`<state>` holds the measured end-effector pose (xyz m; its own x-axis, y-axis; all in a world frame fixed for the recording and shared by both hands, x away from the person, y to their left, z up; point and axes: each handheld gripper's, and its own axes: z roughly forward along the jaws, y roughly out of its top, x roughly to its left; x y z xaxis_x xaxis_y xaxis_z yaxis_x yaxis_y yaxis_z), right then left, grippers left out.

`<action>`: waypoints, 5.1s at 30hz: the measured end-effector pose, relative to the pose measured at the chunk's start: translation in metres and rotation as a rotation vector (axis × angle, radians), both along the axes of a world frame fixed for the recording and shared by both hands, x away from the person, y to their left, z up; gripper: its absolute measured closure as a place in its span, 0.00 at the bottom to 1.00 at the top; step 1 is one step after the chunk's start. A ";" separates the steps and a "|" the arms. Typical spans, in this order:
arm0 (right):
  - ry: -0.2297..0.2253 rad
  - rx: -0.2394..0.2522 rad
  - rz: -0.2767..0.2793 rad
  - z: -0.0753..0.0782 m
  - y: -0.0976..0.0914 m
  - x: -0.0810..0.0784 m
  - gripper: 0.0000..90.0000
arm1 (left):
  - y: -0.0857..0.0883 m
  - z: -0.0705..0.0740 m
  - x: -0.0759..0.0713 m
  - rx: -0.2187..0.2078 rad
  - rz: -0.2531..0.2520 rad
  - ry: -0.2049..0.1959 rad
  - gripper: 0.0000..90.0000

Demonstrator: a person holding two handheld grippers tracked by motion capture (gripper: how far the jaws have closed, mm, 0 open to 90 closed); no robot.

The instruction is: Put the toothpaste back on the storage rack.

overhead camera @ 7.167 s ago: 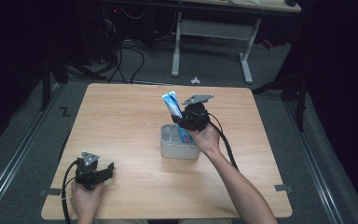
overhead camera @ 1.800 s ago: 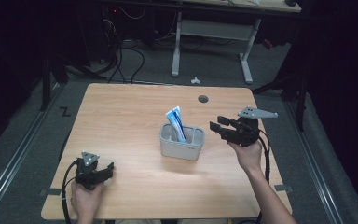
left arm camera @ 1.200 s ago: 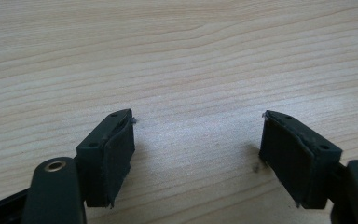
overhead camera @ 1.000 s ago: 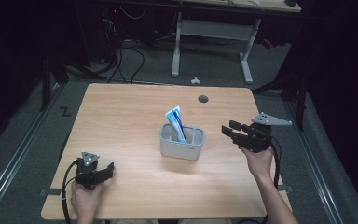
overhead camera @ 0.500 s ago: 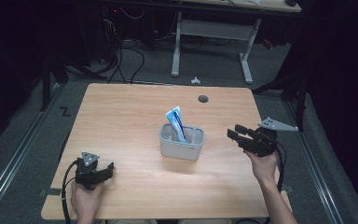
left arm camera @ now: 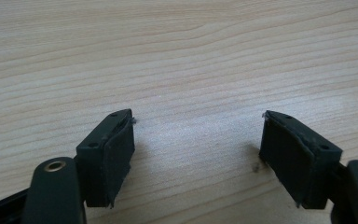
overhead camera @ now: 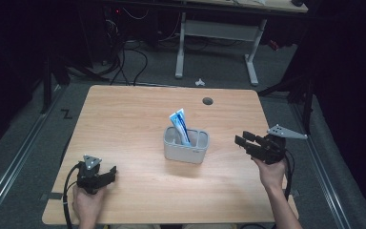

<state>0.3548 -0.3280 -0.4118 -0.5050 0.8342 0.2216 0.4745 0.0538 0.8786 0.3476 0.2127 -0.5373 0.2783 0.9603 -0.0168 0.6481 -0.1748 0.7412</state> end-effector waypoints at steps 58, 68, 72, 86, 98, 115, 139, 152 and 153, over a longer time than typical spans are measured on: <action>0.132 -0.012 -0.061 -0.062 -0.009 -0.006 0.59 | 0.000 0.000 0.000 0.000 0.000 0.000 0.30; 0.158 -0.029 -0.070 -0.070 -0.007 -0.002 0.59 | 0.000 0.000 0.000 0.000 0.000 0.000 0.30; 0.167 -0.042 -0.076 -0.075 -0.007 0.000 0.59 | 0.000 0.000 0.000 0.000 0.000 0.000 0.30; 0.178 -0.104 -0.103 -0.089 -0.005 0.005 0.58 | 0.000 0.000 0.000 0.000 0.000 0.000 0.30; 0.190 -0.148 -0.114 -0.098 0.001 0.011 0.57 | 0.000 0.000 0.000 0.000 0.000 0.000 0.30; 0.190 -0.219 -0.136 -0.109 0.007 0.017 0.54 | 0.000 0.000 0.000 0.000 0.000 0.000 0.30; 0.195 -0.262 -0.143 -0.118 0.014 0.021 0.52 | 0.000 0.000 0.000 0.000 0.000 0.000 0.30; 0.163 -0.353 -0.123 -0.119 0.024 0.019 0.47 | 0.000 0.000 0.000 0.000 0.000 0.001 0.30; 0.161 -0.354 -0.121 -0.119 0.023 0.019 0.46 | 0.000 0.000 0.000 0.000 0.000 0.000 0.30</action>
